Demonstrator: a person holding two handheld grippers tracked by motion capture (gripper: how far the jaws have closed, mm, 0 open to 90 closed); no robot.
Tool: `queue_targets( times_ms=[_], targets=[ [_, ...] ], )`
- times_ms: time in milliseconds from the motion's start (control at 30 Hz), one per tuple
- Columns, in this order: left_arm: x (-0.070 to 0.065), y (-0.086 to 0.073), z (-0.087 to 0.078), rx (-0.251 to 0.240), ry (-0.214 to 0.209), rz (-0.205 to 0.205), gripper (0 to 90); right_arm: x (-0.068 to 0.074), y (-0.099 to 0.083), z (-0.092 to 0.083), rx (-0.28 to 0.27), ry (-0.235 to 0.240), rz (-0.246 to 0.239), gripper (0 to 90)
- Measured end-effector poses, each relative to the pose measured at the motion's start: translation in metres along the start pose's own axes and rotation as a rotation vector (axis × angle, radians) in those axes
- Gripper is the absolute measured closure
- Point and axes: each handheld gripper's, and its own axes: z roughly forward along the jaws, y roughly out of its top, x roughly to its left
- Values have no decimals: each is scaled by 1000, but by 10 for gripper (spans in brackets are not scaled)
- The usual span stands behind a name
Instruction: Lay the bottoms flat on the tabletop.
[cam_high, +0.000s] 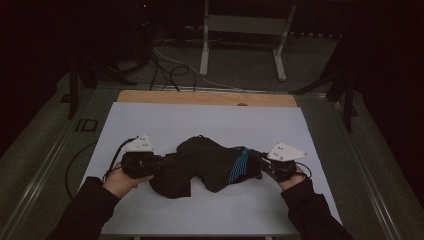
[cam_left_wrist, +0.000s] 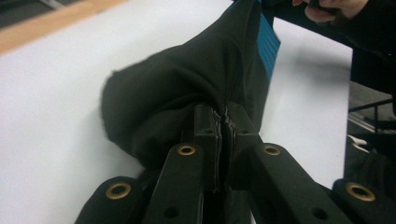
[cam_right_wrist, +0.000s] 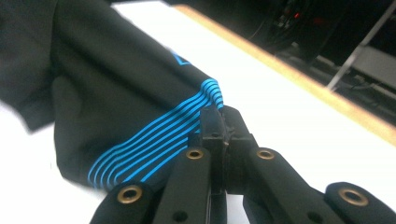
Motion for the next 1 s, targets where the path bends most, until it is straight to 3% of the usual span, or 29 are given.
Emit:
queue_targets(
  times_ms=[133, 200, 233, 267, 333, 433, 600, 767, 867, 1000],
  targets=[
    [-11, -10, 7, 22, -21, 0, 864, 9, -15, -1, 26, 24, 17, 900],
    [-11, -10, 7, 22, -21, 0, 864, 11, -17, -1, 38, 27, 0, 900],
    [-20, -16, 12, 38, -38, 8, 864, 11, -17, -1, 38, 27, 0, 900],
    [-24, -18, 13, 45, -40, 12, 863, 16, -23, -3, 42, 44, 25, 900],
    [-30, -22, 16, 53, -60, 9, 863, 18, -27, -4, 58, 48, 3, 900],
    [-36, -27, 20, 82, -67, 17, 862, 21, -32, -8, 74, 69, 22, 900],
    [-46, -39, 27, 117, -112, 2, 861, 29, -44, -10, 126, 91, 2, 900],
    [-59, -46, 36, 137, -157, 14, 857, 29, -51, -15, 142, 111, 29, 900],
    [-62, -50, 41, 157, -183, 3, 856, 34, -56, -17, 163, 138, 22, 900],
    [-61, -52, 42, 165, -202, -10, 828, 36, -62, -19, 178, 172, 53, 894]
  ],
)
